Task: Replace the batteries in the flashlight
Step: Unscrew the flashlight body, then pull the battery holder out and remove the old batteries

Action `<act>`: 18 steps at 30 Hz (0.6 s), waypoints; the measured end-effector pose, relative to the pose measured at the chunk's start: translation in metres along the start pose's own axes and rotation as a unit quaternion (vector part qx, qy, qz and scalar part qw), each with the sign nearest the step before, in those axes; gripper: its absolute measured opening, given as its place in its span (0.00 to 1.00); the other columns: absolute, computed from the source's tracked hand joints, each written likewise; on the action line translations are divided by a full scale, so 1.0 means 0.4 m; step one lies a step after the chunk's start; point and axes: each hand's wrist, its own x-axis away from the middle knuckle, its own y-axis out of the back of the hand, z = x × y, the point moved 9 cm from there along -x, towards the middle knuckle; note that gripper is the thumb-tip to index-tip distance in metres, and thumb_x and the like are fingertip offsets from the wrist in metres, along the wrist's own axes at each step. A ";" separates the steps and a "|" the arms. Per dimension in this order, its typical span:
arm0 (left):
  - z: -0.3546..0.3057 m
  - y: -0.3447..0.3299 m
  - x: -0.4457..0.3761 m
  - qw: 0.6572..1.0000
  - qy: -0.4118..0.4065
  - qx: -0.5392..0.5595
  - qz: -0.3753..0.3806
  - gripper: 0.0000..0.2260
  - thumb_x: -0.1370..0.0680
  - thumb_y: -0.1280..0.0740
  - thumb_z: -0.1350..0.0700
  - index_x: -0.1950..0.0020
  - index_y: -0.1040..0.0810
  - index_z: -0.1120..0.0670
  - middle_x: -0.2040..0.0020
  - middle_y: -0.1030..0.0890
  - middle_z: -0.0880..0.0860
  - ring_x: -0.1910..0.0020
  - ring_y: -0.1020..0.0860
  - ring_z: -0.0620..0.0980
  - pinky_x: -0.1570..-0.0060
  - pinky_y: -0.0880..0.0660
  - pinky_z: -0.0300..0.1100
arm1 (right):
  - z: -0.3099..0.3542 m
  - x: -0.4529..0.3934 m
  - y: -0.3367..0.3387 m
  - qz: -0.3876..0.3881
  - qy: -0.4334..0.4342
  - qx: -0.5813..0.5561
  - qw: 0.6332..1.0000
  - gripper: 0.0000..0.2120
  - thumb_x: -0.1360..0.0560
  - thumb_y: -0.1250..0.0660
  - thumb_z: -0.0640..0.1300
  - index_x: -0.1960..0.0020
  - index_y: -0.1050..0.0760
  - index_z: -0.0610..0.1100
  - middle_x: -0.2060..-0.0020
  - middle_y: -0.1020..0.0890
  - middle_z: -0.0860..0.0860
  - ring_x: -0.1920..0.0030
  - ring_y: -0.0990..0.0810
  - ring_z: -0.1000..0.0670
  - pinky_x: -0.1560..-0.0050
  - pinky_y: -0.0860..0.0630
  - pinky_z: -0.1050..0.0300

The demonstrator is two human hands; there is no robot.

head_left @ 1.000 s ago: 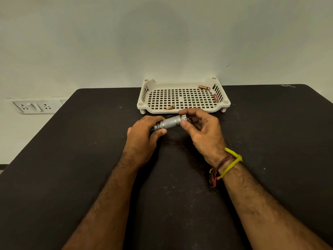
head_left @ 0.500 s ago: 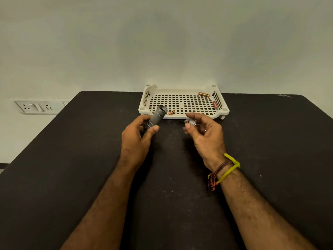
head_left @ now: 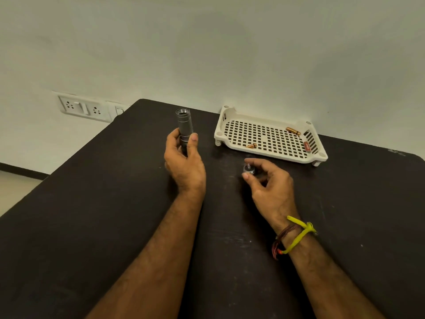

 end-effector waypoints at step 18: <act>-0.013 -0.026 0.014 0.995 -0.028 -0.084 0.052 0.14 0.22 0.29 0.56 0.37 0.22 0.54 0.48 0.17 0.50 0.49 0.18 0.47 0.44 0.20 0.46 | -0.001 -0.008 -0.001 -0.029 -0.034 0.059 0.997 0.10 0.31 0.21 0.45 0.52 0.18 0.50 0.59 0.16 0.55 0.55 0.18 0.57 0.47 0.18 0.52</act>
